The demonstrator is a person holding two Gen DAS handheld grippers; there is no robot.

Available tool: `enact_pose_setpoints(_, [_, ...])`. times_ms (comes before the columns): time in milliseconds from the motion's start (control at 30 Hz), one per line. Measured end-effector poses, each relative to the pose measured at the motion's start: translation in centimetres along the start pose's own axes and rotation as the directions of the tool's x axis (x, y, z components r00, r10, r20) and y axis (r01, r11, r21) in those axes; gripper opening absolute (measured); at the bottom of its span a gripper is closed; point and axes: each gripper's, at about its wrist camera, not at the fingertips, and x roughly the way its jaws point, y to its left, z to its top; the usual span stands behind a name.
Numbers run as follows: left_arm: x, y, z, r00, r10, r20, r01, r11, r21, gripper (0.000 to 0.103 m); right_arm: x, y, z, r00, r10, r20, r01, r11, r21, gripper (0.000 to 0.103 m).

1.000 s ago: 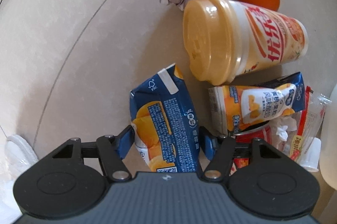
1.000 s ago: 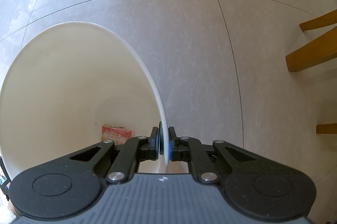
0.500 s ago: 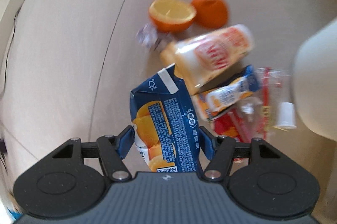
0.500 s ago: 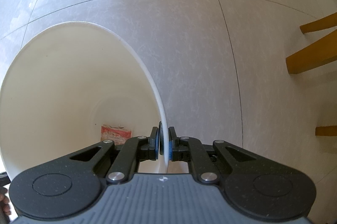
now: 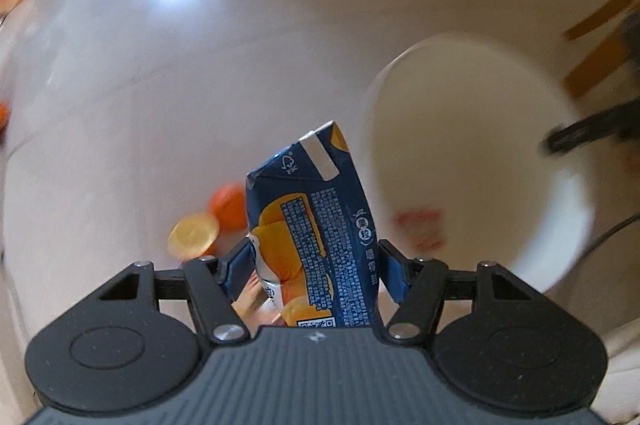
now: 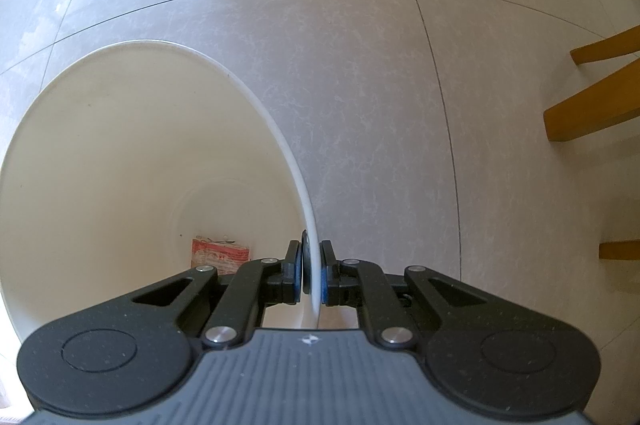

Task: Collect trash
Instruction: 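Lift the carton into the bucket and open the left gripper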

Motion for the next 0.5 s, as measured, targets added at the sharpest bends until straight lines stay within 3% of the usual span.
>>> enact_pose_setpoints(167, [-0.8, -4.5, 3.5, 0.996, -0.077, 0.055, 0.073, 0.995, 0.073, 0.067, 0.0, -0.1, 0.0, 1.0, 0.002, 0.0, -0.002, 1.0, -0.001, 0.01])
enact_pose_setpoints(267, [-0.3, -5.6, 4.2, 0.992, -0.111, 0.068, 0.105, 0.991, 0.087, 0.079, 0.0, -0.2, 0.0, 1.0, 0.006, 0.0, -0.006, 1.0, -0.001, 0.01])
enact_pose_setpoints(333, [0.3, -6.0, 4.2, 0.992, -0.098, 0.078, 0.091, 0.992, 0.089, 0.086, 0.0, -0.2, 0.0, 1.0, 0.006, 0.0, -0.006, 1.0, -0.002, 0.01])
enact_pose_setpoints(500, [1.0, -5.2, 3.1, 0.997, -0.041, 0.072, 0.036, 0.997, 0.066, 0.087, -0.1, -0.3, -0.1, 1.0, 0.009, 0.0, -0.009, 1.0, -0.003, 0.01])
